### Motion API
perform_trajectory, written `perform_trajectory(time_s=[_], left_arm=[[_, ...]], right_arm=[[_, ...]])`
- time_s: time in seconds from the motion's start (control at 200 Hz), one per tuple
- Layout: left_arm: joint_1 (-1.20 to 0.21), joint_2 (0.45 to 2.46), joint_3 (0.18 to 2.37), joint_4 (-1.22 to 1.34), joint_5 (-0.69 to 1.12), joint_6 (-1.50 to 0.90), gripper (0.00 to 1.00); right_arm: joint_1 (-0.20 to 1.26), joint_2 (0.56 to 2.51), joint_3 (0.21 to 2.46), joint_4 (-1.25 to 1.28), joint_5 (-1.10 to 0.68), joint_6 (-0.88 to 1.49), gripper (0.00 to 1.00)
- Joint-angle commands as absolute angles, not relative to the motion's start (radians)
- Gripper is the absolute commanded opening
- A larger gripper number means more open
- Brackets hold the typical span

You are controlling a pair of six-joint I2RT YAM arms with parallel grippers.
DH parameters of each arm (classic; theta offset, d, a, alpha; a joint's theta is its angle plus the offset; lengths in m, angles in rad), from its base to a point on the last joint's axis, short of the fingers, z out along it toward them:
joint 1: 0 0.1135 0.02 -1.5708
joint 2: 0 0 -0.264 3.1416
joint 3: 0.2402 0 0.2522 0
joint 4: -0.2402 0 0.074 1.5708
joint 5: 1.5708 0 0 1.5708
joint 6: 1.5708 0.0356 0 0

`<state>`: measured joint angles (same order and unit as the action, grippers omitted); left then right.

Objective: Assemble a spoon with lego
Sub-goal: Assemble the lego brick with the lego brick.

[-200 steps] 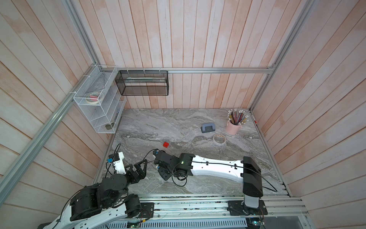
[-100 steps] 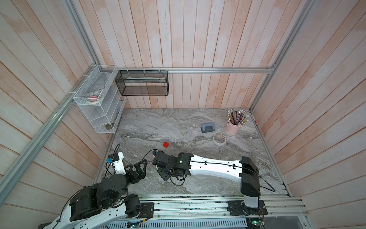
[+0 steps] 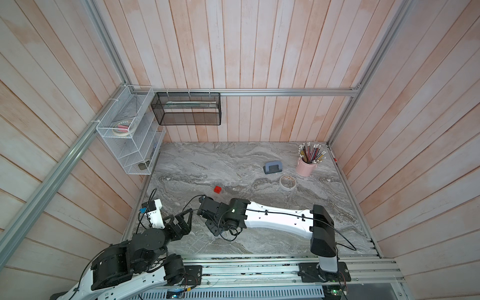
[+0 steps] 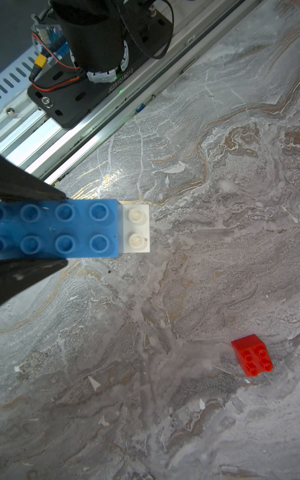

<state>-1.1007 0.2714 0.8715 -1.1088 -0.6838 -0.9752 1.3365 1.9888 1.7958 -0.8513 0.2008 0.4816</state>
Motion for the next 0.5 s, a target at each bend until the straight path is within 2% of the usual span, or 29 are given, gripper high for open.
perform_trajectory(time_s=[0.0, 0.25, 0.495], left_arm=[[-1.101, 0.262, 0.855, -1.097, -0.668, -0.955, 1.0], [-1.102, 0.264, 0.852, -1.093, -0.67, -0.954, 1.0], [-1.1, 0.267, 0.853, -1.091, -0.67, -0.953, 1.0]], right_arm=[[1.336, 2.027, 1.824, -0.935, 0.242, 0.482, 0.31], [1.338, 2.02, 1.852, -0.939, 0.247, 0.477, 0.38], [1.338, 2.022, 1.879, -0.934, 0.241, 0.468, 0.49]])
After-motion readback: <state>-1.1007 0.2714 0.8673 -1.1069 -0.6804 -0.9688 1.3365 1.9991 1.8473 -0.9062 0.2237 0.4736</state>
